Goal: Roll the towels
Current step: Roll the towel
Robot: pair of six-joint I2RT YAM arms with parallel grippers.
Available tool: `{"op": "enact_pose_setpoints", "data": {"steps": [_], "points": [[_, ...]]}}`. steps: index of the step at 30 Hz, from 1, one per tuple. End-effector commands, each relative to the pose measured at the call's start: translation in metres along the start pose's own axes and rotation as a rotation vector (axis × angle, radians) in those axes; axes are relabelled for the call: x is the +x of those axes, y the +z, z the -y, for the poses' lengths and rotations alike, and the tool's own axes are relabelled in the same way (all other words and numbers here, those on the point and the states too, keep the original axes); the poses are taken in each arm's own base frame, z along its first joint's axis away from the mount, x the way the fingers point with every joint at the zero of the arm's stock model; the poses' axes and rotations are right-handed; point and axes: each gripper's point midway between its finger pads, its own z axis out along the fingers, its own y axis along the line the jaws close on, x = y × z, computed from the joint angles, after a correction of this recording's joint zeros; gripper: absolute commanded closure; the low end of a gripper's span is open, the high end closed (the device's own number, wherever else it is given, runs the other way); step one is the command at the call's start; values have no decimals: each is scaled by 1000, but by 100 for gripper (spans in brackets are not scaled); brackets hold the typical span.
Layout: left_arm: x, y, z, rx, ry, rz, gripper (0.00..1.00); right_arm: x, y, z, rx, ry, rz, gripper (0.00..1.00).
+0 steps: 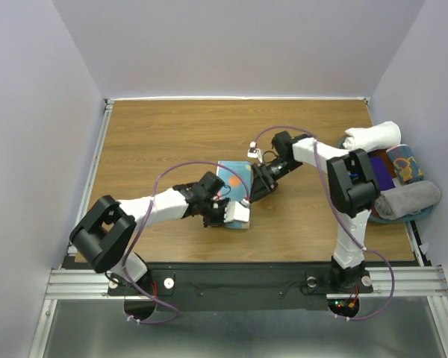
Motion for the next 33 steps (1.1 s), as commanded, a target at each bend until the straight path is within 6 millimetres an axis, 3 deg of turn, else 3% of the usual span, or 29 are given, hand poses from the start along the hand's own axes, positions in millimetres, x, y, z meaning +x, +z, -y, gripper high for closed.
{"op": "enact_pose_setpoints", "data": {"steps": [1, 5, 6, 7, 8, 9, 12, 15, 20, 23, 27, 33], "points": [[11, -7, 31, 241, -171, 19, 97, -32, -36, -14, 182, -150, 131, 24], [13, -11, 31, 379, -282, 37, 97, -44, -63, -18, 398, -261, 242, 22], [4, -13, 23, 400, -292, 71, 96, -44, -68, -20, 425, -283, 258, 21], [12, -7, 23, 445, -322, 65, 95, -44, -73, -29, 446, -331, 282, 20], [15, -11, 30, 500, -369, 48, 94, -42, -76, -29, 465, -370, 280, 19], [8, -11, 21, 519, -374, 76, 93, -40, -76, -31, 479, -392, 276, 19], [23, -1, 23, 643, -487, 46, 91, -28, -69, -34, 570, -502, 221, 17], [31, 1, 12, 669, -542, 37, 89, -15, -47, -42, 641, -614, 138, 17], [45, 11, 9, 713, -619, 8, 87, -17, -7, -52, 733, -798, 97, 16], [47, 15, 4, 720, -626, 5, 85, -28, 9, -40, 846, -885, 85, 16], [49, 19, 0, 724, -634, 4, 84, -30, 31, -29, 898, -987, 58, 14], [50, 22, -9, 718, -643, 14, 82, -15, 68, -12, 883, -1102, -35, 14]]}}
